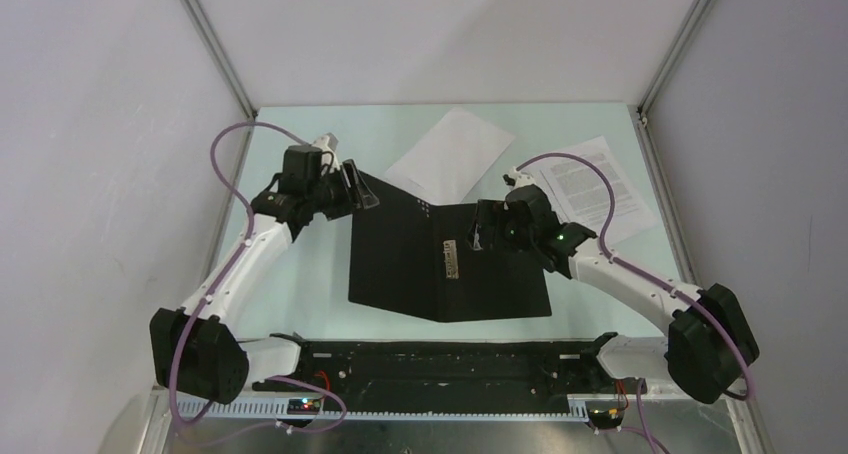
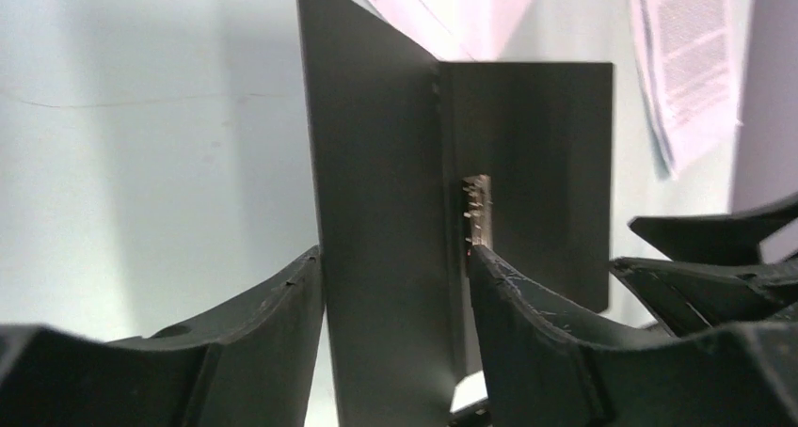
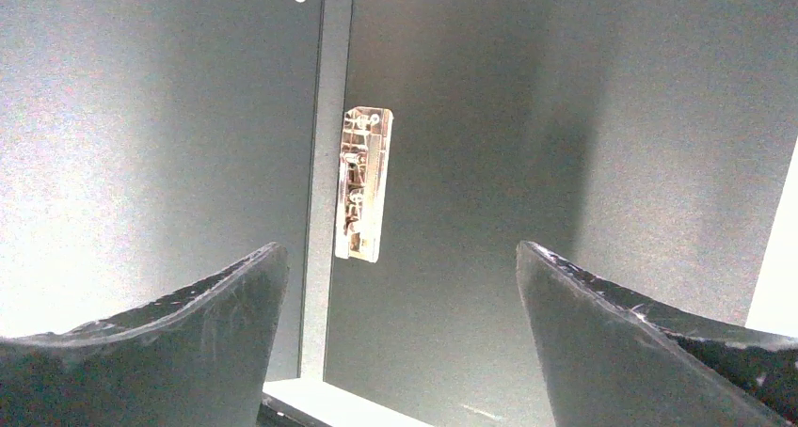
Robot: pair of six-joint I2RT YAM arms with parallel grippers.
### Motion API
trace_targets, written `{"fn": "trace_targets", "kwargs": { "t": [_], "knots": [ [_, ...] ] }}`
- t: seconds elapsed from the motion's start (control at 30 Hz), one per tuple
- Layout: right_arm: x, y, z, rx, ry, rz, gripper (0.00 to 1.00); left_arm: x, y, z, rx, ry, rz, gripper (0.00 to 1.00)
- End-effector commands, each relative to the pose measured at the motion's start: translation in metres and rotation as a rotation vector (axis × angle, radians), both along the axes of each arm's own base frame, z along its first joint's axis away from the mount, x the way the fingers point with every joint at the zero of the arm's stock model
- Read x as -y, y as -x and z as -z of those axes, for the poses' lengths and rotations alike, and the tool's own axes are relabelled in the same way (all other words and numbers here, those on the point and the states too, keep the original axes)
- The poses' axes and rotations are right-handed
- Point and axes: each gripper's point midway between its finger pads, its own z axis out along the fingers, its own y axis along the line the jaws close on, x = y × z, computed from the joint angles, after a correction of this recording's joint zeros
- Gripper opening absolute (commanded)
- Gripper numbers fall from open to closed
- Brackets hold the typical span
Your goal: Put the files into the folder
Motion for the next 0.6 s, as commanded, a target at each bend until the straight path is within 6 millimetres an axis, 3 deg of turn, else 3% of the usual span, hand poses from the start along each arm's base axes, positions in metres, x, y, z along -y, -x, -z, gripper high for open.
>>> {"fn": "trace_targets", "kwargs": {
  "t": [0.0, 0.13, 0.23, 0.37, 0.57],
  "knots": [
    [-0.009, -0.009, -0.003, 0.003, -0.021, 0.002, 0.94, -0.039, -0.011, -0.023, 0.067, -0.165, -0.091, 0.64],
    [-0.012, -0.007, 0.013, -0.037, 0.006, 0.001, 0.90, -0.073, -0.018, -0.047, 0.102, -0.307, -0.214, 0.67],
    [-0.020, -0.005, 0.022, -0.042, 0.022, -0.010, 0.87, -0.077, -0.018, -0.070, 0.132, -0.320, -0.249, 0.63],
    [-0.034, -0.003, 0.036, -0.061, 0.046, -0.025, 0.83, -0.048, -0.012, -0.074, 0.123, -0.236, -0.184, 0.60],
    [-0.056, -0.005, 0.050, -0.061, 0.115, -0.036, 0.75, -0.004, 0.005, -0.034, 0.015, -0.111, -0.097, 0.57]
  ]
}}
